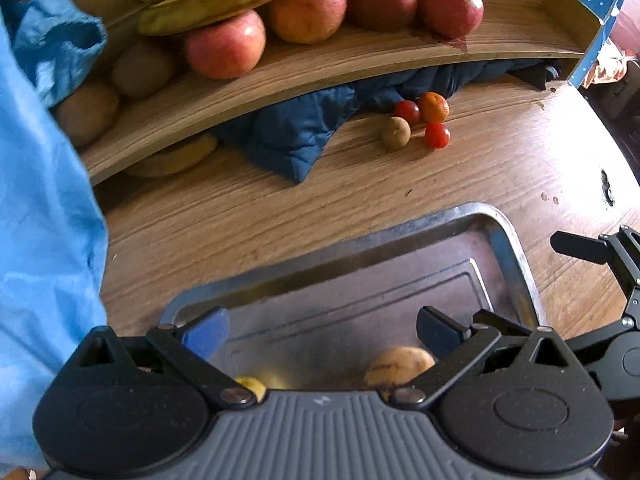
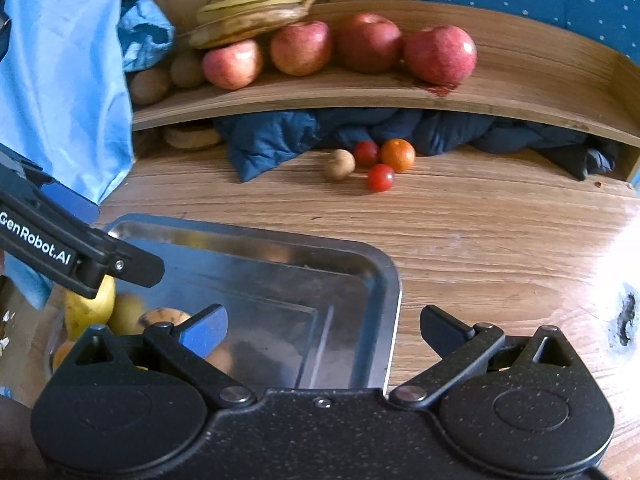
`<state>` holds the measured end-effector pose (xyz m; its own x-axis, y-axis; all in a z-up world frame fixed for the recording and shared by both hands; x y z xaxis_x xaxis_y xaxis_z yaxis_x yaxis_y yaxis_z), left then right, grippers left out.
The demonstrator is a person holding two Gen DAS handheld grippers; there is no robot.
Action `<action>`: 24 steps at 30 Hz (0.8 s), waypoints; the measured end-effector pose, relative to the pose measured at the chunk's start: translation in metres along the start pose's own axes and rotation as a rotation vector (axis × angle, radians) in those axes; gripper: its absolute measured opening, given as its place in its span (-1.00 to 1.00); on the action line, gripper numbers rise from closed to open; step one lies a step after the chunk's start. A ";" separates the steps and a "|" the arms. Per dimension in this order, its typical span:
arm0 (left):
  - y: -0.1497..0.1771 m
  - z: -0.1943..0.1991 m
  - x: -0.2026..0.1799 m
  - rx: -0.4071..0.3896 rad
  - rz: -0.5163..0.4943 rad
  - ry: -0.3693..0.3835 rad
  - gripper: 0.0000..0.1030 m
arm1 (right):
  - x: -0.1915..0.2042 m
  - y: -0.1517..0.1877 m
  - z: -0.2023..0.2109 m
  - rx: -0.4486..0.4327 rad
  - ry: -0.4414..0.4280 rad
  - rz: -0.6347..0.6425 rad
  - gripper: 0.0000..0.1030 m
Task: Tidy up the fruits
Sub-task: 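Move both tools back toward the remaining small fruits under the shelf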
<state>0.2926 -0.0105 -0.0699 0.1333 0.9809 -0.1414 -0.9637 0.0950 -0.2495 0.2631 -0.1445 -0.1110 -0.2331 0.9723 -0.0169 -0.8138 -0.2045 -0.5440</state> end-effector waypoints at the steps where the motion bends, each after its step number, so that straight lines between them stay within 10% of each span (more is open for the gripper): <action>1: -0.003 -0.002 0.000 0.002 -0.003 0.002 0.97 | -0.001 0.000 -0.001 0.002 0.005 -0.006 0.98; 24: -0.055 -0.051 0.005 -0.036 0.153 0.056 0.98 | -0.015 -0.014 -0.030 0.002 0.123 -0.040 0.98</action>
<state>0.3581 -0.0193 -0.1061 -0.0003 0.9724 -0.2334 -0.9651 -0.0615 -0.2547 0.2940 -0.1525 -0.1283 -0.1332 0.9862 -0.0980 -0.8221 -0.1652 -0.5448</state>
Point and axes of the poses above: each gripper's, at about its wrist camera, not at the fingertips, and z roughly against the way its jaws point, x to its left, y to its underside, the point moved 2 cm from there along -z, roughly the way its jaws point, and after that the axes turned 9 degrees about y, right-handed, at the moved point
